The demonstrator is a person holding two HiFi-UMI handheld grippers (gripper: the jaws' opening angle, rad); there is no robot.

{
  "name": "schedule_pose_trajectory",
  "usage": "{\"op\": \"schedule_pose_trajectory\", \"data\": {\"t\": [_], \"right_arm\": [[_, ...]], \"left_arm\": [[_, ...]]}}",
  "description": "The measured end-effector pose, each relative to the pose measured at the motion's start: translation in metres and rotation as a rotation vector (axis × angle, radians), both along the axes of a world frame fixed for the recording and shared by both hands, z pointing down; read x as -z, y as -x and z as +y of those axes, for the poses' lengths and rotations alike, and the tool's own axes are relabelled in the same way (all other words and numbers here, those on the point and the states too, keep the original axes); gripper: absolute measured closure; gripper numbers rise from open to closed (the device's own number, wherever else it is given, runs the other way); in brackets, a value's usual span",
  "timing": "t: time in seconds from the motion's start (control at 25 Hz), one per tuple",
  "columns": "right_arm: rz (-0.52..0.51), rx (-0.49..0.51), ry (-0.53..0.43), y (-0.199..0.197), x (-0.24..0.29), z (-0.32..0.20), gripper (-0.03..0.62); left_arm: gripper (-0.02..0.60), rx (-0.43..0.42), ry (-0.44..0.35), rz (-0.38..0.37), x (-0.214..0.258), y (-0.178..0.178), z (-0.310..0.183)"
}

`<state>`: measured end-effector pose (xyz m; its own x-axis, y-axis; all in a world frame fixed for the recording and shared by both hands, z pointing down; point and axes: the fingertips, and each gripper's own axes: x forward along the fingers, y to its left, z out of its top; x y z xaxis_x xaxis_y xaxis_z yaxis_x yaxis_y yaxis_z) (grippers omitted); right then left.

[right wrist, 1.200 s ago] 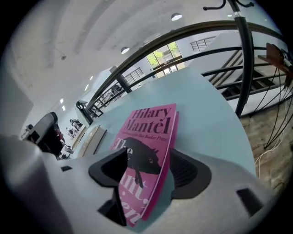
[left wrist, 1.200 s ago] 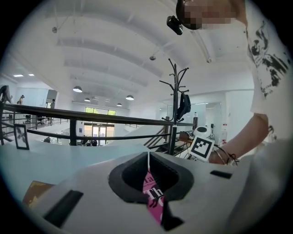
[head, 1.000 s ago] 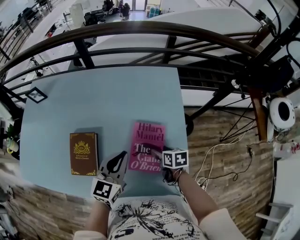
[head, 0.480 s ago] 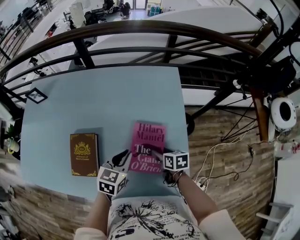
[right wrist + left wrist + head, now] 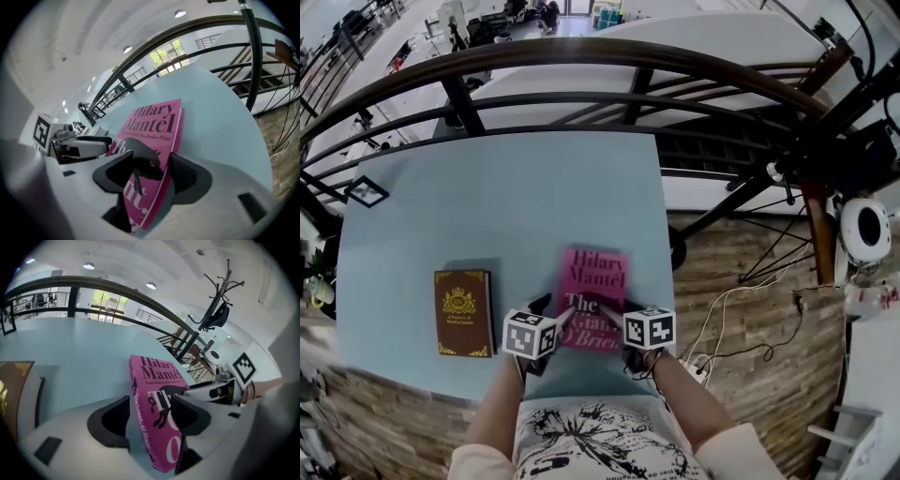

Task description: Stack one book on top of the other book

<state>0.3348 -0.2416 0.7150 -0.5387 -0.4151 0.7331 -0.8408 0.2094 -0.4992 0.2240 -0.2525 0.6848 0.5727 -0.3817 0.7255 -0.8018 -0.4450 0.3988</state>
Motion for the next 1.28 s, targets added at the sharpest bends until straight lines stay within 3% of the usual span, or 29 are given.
{"op": "schedule_pose_trajectory", "data": {"t": [0.24,0.48,0.68,0.84,1.04,1.28], "right_arm": [[0.008,0.008,-0.020,0.001,0.000,-0.001,0.356],[0.007,-0.010,-0.020,0.000,0.000,-0.001,0.356],[0.008,-0.045,-0.009,0.000,0.001,0.002,0.362],[0.008,-0.064,0.036,0.001,0.003,0.012,0.373],[0.011,-0.086,-0.018,0.008,0.027,0.017,0.386],[0.021,-0.087,-0.077,0.037,0.058,0.020,0.396]], "left_arm": [[0.334,0.020,0.088,0.039,-0.021,-0.003,-0.003],[0.334,0.014,0.117,0.100,-0.028,-0.013,0.003],[0.342,0.061,0.102,0.077,-0.026,-0.015,0.003],[0.342,0.048,0.111,0.061,-0.023,-0.013,0.013],[0.342,0.083,0.092,0.107,-0.004,-0.002,0.020],[0.342,0.100,0.033,0.112,0.025,0.028,0.029]]}}
